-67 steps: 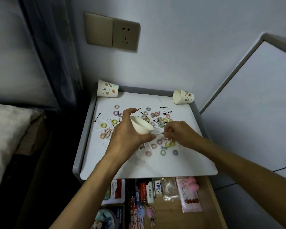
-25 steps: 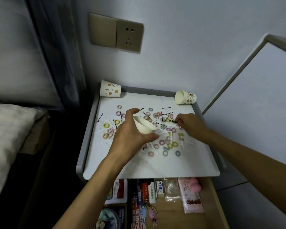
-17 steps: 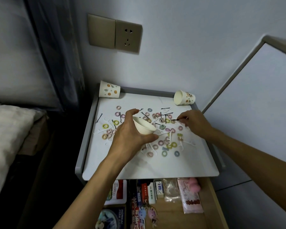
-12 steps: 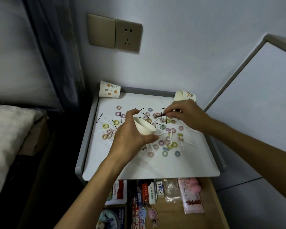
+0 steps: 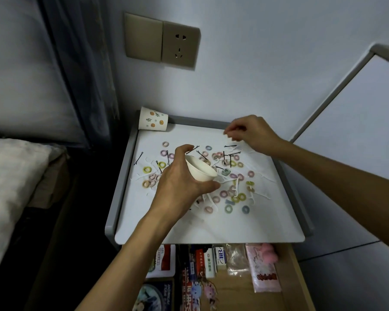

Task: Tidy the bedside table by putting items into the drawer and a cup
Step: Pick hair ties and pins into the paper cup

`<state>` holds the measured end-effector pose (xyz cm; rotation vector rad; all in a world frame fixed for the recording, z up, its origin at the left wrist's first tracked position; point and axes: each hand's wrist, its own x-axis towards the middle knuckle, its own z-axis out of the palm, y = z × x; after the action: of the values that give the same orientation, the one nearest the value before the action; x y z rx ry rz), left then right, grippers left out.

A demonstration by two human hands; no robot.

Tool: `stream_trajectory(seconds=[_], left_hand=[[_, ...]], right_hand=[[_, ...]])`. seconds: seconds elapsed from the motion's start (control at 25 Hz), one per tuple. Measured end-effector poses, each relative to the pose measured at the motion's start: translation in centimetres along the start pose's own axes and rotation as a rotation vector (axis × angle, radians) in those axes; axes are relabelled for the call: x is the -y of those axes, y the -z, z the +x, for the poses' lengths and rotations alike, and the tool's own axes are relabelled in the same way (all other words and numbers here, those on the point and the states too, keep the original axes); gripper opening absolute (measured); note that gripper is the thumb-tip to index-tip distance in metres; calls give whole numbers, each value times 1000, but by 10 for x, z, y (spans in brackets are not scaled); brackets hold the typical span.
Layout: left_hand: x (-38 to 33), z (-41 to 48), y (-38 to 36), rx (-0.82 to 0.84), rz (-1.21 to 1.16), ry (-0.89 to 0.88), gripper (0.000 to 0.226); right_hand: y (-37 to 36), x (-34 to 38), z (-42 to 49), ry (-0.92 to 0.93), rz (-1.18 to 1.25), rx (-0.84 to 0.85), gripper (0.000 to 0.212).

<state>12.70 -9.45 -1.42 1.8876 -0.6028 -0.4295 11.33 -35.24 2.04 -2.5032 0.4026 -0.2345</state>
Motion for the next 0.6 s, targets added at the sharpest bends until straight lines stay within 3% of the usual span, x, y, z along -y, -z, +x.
stream_trajectory(seconds=[0.16,0.6], left_hand=[[1,4,1,-17,-25,6,92],[8,7,12,-37,-50,23,94]], right_hand=[[-20,-52,30,-79,-256,-45,8],[-57,-98,65,-115,-281,-4,11]])
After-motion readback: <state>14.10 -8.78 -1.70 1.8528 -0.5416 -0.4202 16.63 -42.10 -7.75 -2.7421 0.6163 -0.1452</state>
